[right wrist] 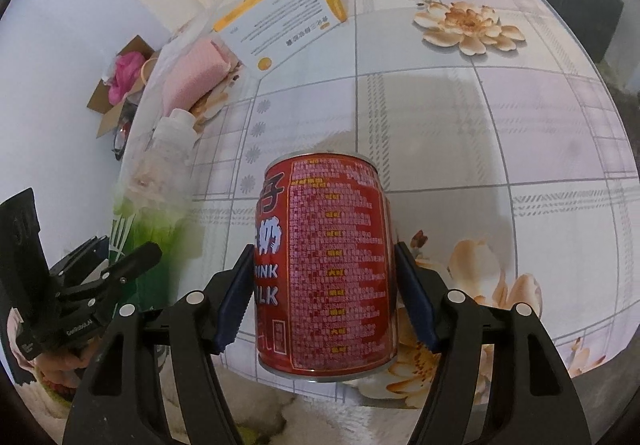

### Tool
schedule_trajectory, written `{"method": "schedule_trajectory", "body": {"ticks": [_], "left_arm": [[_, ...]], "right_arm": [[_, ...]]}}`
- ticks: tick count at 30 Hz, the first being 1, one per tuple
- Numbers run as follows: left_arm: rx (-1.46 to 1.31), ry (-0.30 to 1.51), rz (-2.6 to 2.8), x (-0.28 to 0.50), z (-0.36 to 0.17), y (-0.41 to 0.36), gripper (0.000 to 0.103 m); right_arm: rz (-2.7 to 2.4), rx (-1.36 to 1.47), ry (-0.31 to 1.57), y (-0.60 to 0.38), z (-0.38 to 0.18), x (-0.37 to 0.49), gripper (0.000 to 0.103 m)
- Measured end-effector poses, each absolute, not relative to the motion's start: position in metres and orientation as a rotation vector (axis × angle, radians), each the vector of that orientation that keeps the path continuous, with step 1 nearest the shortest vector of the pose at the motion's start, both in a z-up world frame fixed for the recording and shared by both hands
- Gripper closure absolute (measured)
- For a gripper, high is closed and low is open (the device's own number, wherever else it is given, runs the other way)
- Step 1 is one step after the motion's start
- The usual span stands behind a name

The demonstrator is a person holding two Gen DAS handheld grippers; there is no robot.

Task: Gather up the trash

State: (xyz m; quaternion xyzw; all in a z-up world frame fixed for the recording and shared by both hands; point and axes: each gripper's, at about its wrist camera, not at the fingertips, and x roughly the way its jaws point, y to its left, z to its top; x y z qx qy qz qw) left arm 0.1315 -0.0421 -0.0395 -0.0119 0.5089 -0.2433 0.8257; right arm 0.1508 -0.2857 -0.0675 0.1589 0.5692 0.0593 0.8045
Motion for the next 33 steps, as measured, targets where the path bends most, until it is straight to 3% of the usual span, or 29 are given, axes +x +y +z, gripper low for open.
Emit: {"method": "schedule_trajectory", "body": {"ticks": [33], "left_arm": [[-0.024,1.068,-0.524,0.1250,-0.0333,-0.0429,0.045]], "right_arm": [[0.107,0.354,1.182,-0.2891,-0.0638,0.1427,0.041]]}}
